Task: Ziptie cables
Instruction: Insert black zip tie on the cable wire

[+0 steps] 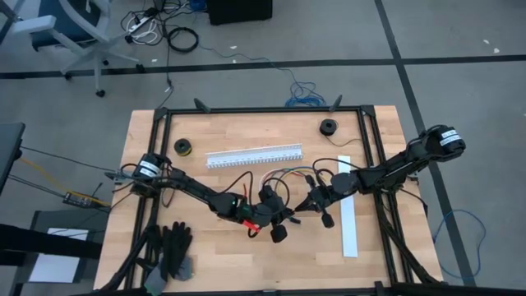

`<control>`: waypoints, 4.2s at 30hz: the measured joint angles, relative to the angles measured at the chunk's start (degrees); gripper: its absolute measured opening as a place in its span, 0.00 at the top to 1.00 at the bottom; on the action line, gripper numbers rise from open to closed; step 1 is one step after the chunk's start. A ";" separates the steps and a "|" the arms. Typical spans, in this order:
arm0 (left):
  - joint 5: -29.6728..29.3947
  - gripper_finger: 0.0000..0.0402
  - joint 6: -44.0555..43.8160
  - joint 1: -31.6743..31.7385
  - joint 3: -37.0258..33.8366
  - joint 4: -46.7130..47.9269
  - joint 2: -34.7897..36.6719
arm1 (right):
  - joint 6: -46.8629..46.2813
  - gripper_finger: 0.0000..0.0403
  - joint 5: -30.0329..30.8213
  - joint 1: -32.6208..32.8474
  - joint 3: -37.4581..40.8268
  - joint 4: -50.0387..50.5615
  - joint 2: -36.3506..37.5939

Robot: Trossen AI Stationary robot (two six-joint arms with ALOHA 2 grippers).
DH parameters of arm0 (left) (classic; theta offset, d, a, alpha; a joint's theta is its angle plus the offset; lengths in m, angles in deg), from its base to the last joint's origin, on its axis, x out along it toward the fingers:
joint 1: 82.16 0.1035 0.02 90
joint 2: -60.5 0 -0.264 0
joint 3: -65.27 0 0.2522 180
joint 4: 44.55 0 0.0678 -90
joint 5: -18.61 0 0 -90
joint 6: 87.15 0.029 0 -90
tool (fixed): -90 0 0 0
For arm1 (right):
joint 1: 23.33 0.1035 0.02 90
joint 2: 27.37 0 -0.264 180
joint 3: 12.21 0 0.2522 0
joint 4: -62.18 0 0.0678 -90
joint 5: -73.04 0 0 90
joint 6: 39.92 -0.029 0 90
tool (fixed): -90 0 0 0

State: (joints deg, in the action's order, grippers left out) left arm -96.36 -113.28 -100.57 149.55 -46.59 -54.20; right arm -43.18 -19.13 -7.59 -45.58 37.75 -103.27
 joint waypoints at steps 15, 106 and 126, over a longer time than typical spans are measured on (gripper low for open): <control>2.23 0.96 -0.05 0.36 -0.02 -0.31 -0.02 | -0.18 1.00 -0.01 -0.22 0.00 0.12 0.00; -1.22 1.00 -9.93 -0.48 -0.02 5.34 -6.86 | 9.63 1.00 37.30 16.21 0.02 -3.15 11.94; -1.43 1.00 -9.93 -0.50 -0.02 5.27 -6.86 | 12.83 1.00 43.08 21.37 0.02 -3.80 15.58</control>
State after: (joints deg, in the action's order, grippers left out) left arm -97.78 -123.21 -101.07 149.53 -41.31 -61.06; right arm -30.35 23.95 13.78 -45.56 33.95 -87.68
